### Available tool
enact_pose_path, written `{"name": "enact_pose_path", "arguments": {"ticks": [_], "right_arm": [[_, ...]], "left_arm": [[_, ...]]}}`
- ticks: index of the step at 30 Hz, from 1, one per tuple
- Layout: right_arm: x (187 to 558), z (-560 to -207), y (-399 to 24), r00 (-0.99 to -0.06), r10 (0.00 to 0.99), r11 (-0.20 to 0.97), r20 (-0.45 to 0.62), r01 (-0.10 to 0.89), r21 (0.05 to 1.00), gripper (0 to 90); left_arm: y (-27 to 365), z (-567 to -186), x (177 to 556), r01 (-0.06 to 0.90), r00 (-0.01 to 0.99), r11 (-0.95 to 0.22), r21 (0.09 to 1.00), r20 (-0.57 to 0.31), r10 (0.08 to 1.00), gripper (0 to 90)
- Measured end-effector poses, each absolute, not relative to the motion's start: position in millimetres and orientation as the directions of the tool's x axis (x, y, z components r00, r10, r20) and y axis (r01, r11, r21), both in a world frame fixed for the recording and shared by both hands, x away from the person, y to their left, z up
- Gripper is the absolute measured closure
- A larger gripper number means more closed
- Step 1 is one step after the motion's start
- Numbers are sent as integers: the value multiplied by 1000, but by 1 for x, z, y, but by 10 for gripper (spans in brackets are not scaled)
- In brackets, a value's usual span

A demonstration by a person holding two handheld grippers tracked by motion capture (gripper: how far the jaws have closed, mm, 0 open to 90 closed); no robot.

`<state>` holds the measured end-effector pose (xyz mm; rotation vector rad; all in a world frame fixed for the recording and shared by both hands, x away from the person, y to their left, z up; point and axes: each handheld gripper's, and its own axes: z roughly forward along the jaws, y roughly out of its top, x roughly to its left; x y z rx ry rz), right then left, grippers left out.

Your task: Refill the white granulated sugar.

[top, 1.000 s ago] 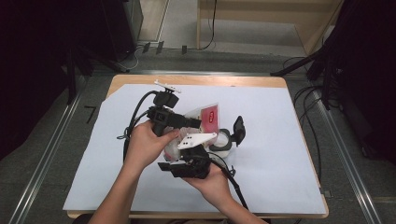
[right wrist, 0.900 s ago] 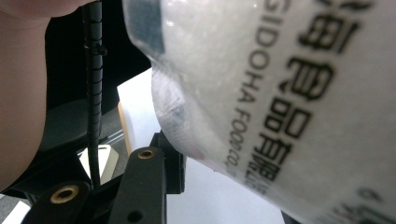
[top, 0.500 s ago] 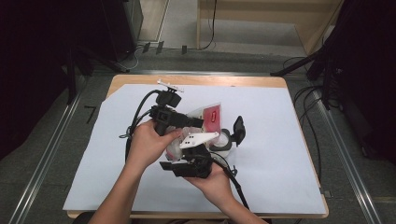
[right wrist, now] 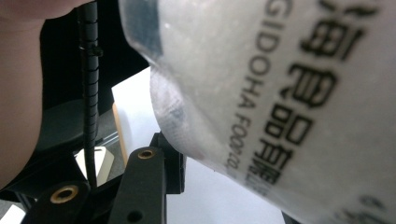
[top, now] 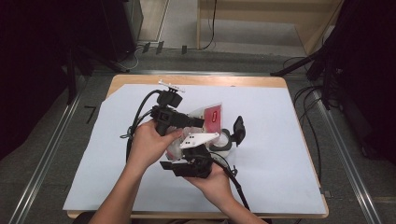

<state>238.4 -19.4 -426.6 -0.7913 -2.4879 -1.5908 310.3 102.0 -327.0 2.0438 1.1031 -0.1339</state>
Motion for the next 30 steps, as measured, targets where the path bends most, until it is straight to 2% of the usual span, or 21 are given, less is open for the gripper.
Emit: {"name": "enact_pose_path", "arguments": {"ticks": [30], "right_arm": [[236, -425, -19, -862, 370, 323, 347, 470, 822, 636]], "left_arm": [[103, -326, 310, 750, 611, -303, 587, -440, 659, 686]]}}
